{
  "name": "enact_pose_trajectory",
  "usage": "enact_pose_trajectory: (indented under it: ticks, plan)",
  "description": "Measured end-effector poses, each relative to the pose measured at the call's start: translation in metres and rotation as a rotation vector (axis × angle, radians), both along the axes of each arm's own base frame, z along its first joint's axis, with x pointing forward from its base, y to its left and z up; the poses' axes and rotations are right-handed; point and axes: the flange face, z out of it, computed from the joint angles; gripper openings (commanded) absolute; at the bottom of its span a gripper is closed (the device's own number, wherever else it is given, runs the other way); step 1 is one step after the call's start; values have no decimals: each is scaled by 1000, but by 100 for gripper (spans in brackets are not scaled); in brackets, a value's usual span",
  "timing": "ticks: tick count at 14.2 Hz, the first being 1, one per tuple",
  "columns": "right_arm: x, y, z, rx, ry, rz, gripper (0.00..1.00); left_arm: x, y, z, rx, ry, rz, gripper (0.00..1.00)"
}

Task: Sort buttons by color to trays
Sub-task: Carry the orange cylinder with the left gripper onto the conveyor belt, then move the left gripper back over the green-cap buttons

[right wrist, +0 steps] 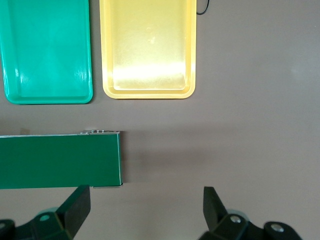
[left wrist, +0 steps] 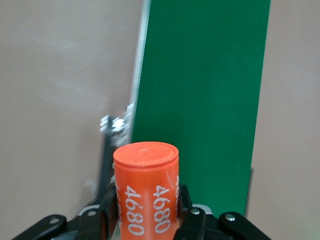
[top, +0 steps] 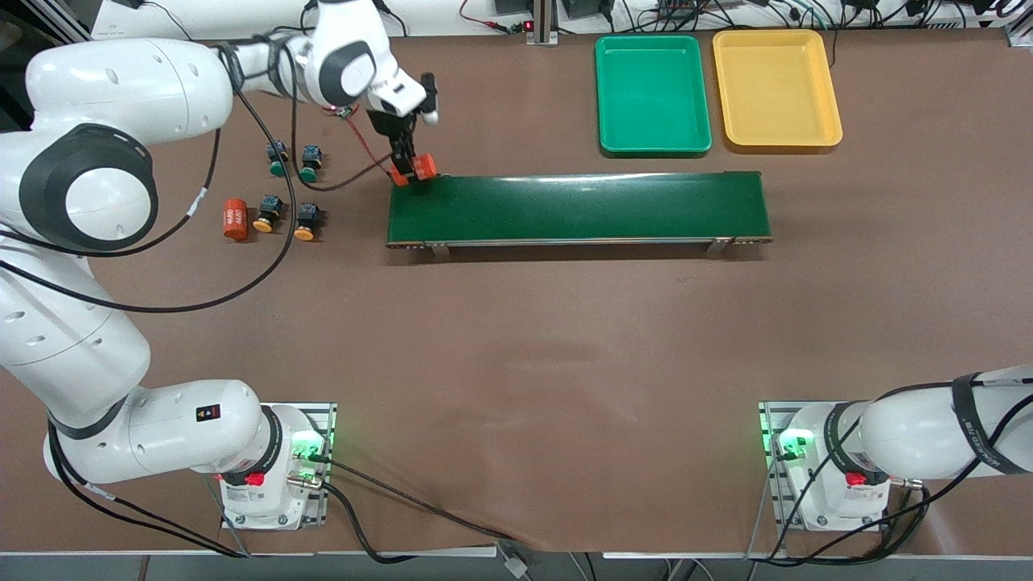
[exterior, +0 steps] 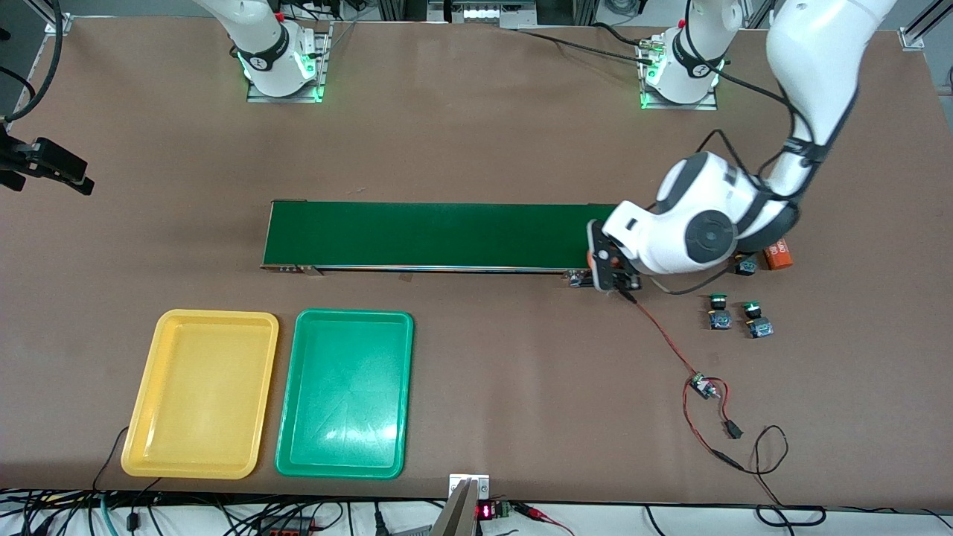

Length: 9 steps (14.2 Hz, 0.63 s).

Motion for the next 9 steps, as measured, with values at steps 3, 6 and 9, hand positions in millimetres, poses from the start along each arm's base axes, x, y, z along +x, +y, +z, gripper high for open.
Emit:
enact_pose_trajectory:
  ticks: [3, 6, 9]
  plan:
    - [0, 0, 0, 0, 0, 0, 100, -31, -22, 2, 6, -4, -57, 16]
    - [0, 1, 0, 0, 0, 1, 100, -43, -22, 6, 32, -12, -76, 100]
    - [0, 1, 0, 0, -1, 2, 100, -44, -19, -3, 58, -43, -114, 100]
